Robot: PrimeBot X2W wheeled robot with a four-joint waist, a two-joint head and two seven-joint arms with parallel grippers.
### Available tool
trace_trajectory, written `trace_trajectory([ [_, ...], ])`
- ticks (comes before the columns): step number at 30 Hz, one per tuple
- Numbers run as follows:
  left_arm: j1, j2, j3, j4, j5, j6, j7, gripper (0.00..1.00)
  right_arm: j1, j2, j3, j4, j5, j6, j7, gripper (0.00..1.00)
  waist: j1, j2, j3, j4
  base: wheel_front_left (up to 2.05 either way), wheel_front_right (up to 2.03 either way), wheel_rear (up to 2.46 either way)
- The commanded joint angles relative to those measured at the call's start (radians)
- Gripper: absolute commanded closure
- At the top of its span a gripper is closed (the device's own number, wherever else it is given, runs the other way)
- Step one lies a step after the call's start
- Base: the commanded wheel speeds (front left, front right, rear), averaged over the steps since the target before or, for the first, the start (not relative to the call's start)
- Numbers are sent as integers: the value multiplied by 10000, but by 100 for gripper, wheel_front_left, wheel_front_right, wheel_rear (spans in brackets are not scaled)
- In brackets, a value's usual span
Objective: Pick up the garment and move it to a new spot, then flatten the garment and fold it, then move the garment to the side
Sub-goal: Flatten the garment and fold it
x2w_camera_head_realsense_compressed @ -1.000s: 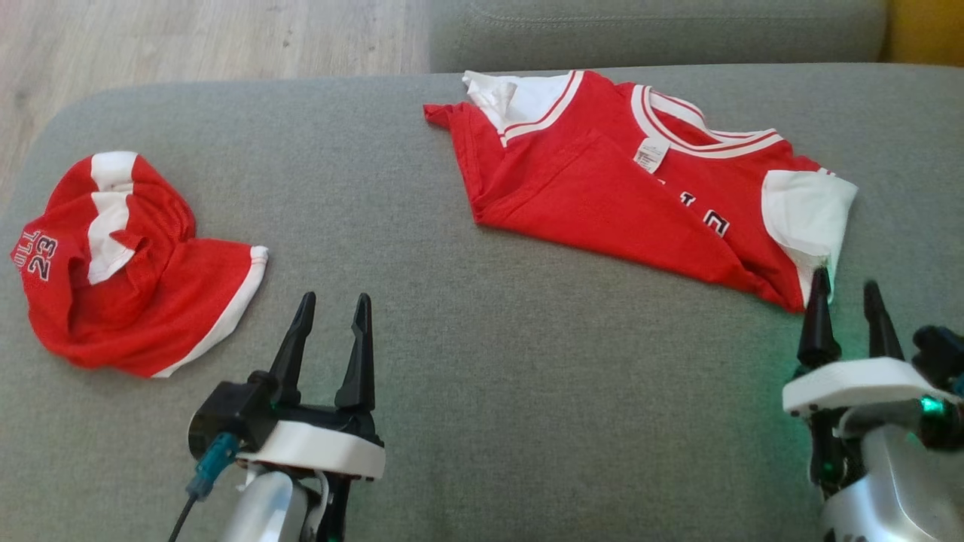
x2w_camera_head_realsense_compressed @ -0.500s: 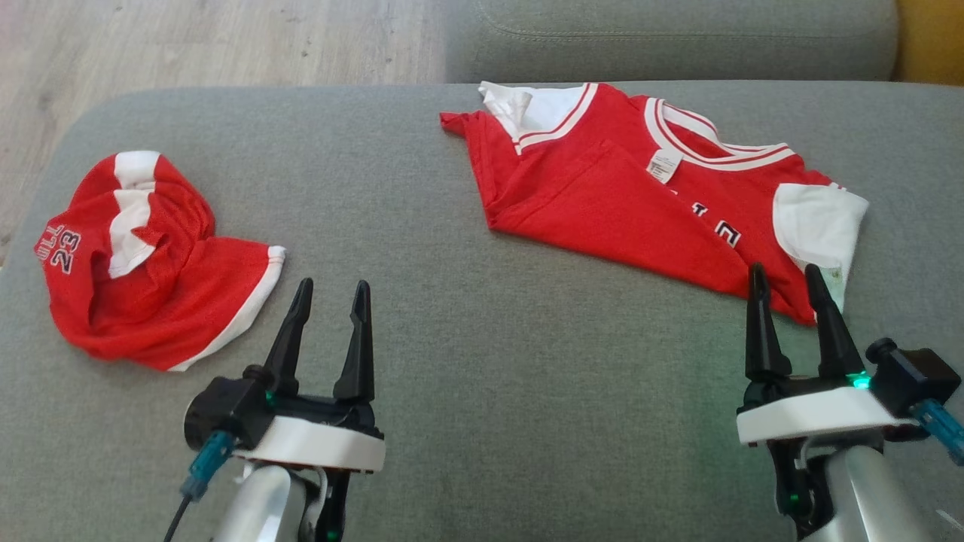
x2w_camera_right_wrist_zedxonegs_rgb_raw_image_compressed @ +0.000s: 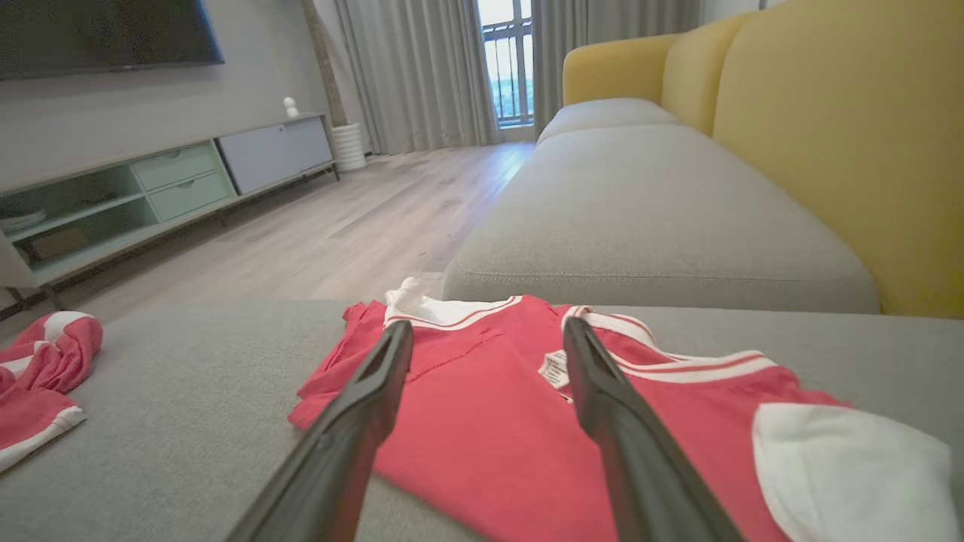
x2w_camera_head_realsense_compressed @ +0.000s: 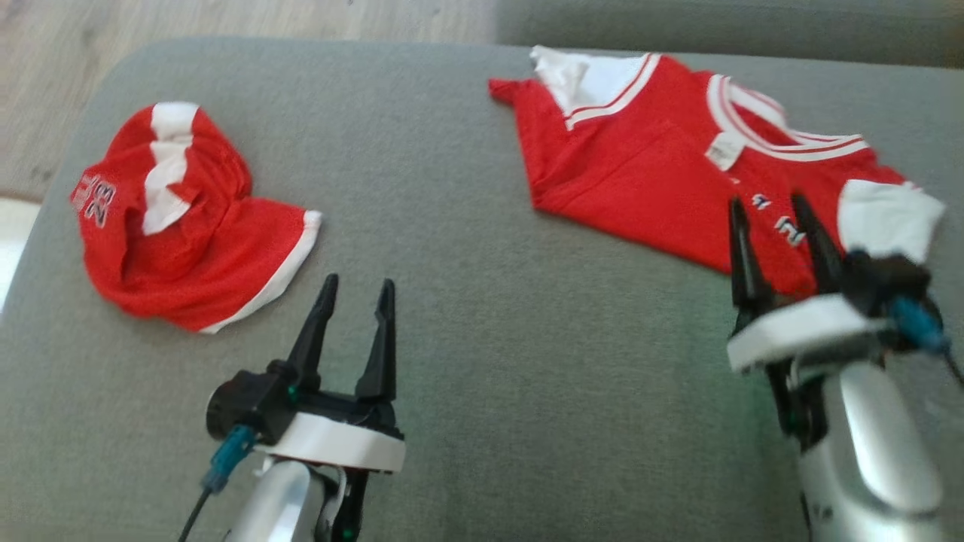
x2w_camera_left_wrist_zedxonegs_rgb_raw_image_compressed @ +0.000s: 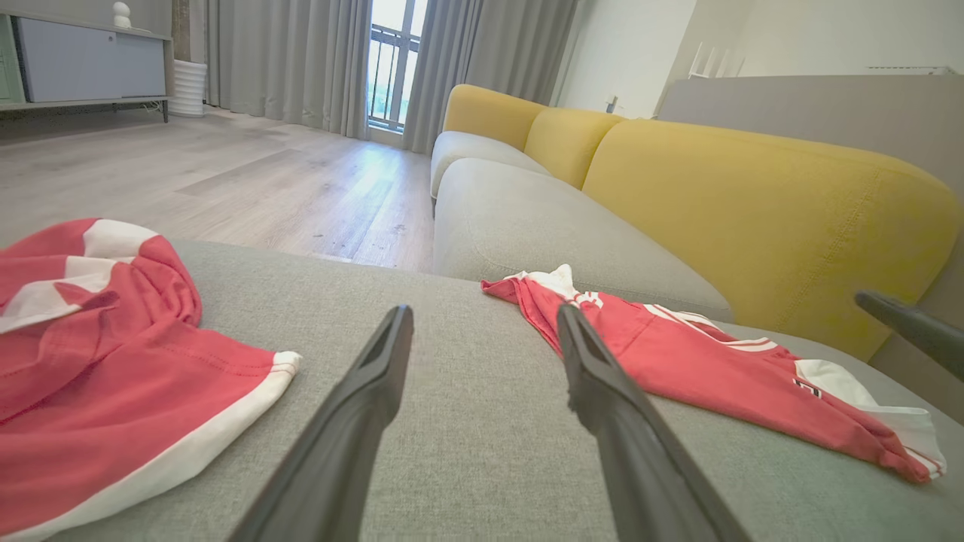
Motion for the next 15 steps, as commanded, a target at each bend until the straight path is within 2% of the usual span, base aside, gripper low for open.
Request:
trace_trajectory([
  [1,-521,37,119,-242,-87,-33,-95,0,-994,-86,134,17,-236,-7,478,0,-1,0,470,484,0,0,0],
  [8,-842,37,-194,-67,-360,-16,-95,0,-3219,-520,-94,1918,-387,-7,2016,0,-1,0,1147,1245,0,0,0],
  [15,-1106,37,-553,-45,-601,48,-95,0,-4593,-799,-958,3904,-1128,-7,2410,0,-1,0,1472,1760,0,0,0],
])
